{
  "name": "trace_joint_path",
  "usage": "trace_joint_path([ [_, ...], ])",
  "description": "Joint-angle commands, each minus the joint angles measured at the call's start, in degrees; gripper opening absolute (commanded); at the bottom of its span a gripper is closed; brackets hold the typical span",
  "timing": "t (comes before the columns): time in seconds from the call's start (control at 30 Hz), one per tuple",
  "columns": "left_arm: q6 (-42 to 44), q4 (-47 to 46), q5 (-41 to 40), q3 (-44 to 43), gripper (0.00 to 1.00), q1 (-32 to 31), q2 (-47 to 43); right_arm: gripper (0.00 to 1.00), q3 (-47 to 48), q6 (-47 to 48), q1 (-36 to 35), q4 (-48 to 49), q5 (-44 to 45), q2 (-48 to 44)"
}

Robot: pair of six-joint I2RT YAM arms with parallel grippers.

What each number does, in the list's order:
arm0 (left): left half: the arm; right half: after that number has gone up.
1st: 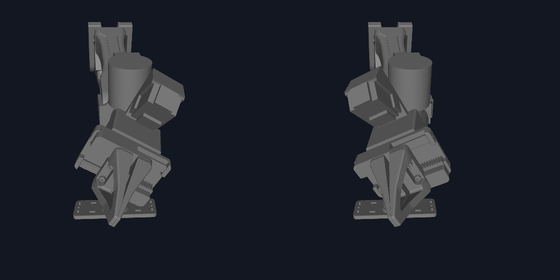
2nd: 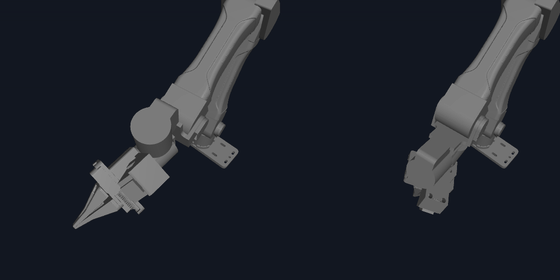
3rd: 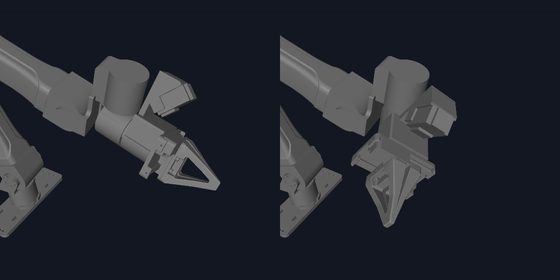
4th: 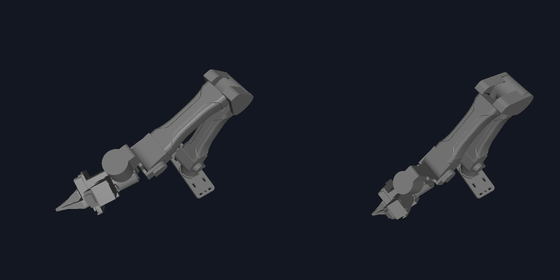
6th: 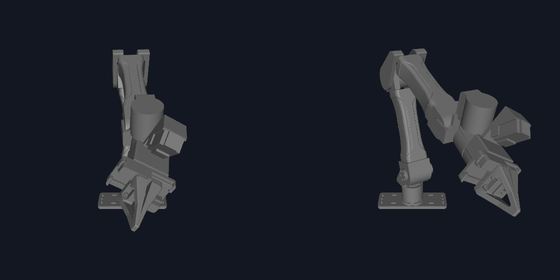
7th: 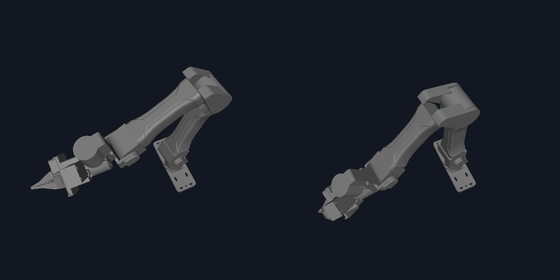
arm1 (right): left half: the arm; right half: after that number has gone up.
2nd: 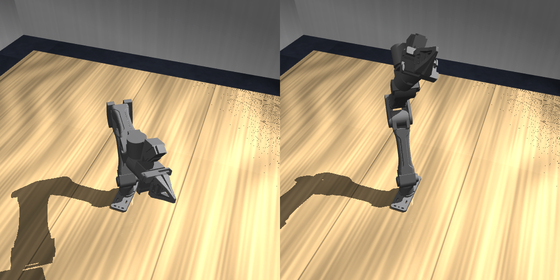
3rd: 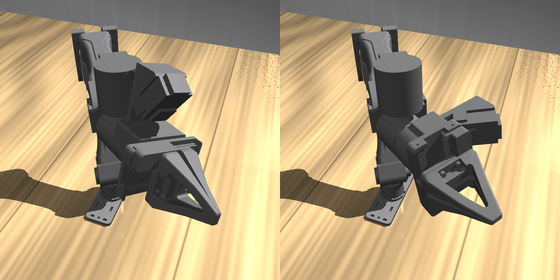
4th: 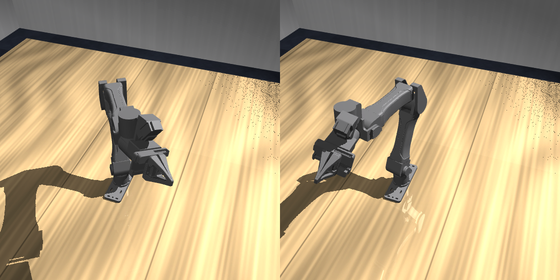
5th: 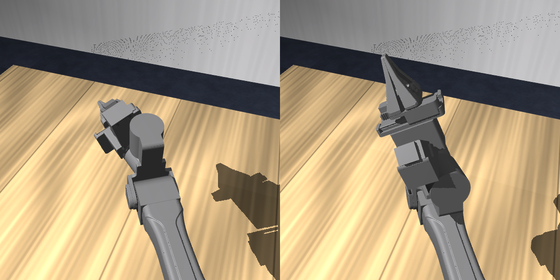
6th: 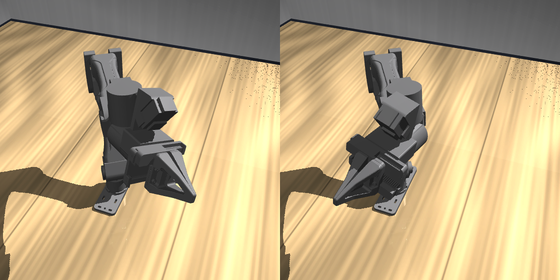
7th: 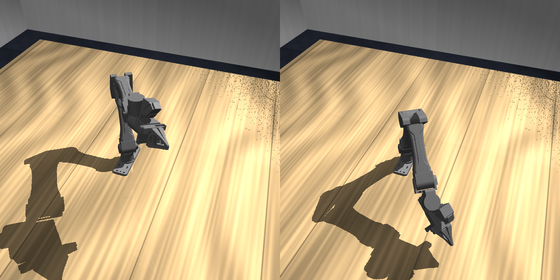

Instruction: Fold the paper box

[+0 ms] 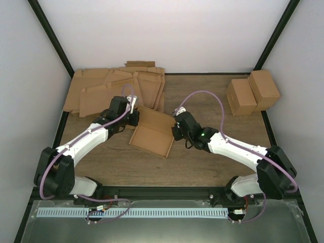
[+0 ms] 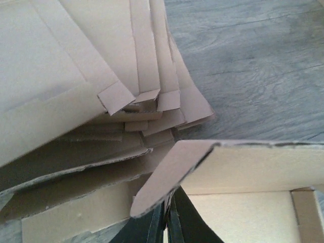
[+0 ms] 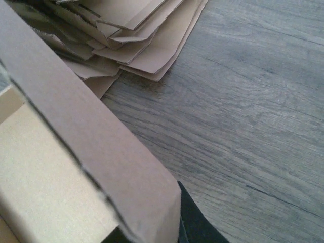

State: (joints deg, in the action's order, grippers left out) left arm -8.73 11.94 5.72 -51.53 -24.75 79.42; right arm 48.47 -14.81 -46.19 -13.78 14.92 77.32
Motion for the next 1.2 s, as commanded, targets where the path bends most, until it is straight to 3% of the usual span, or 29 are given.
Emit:
trace_joint_path([
  [0.0, -2.28, 1.13, -1.15, -0.96, 0.04, -1.63, -0.96, 0.06, 4.27, -2.29, -0.13, -1.0, 1.28, 1.15],
  [0.3, -10.36, -5.52, -7.48, 3.64, 0.04, -8.37, -4.01, 0.07, 7.09, -12.37, 0.59, -1.99, 1.04, 2.5],
  [0.4, -14.45, -8.81, -12.83, 6.76, 0.04, -11.62, -6.19, 0.05, 5.61, -18.0, 1.12, -1.02, 3.08, 2.85],
  [0.53, -19.85, -15.35, -13.88, 12.37, 0.04, -13.4, -8.61, 0.03, 3.21, -22.79, 1.46, 2.78, 3.12, 2.56],
  [0.77, -25.16, -20.68, -12.9, 15.71, 0.04, -13.91, -7.69, 0.01, -0.11, -24.4, 1.46, 9.22, 3.58, 2.98],
  [1.17, -27.57, -22.4, -13.36, 16.18, 0.04, -14.27, -5.35, 0.01, 0.49, -23.77, 1.46, 10.0, 5.06, 7.66],
])
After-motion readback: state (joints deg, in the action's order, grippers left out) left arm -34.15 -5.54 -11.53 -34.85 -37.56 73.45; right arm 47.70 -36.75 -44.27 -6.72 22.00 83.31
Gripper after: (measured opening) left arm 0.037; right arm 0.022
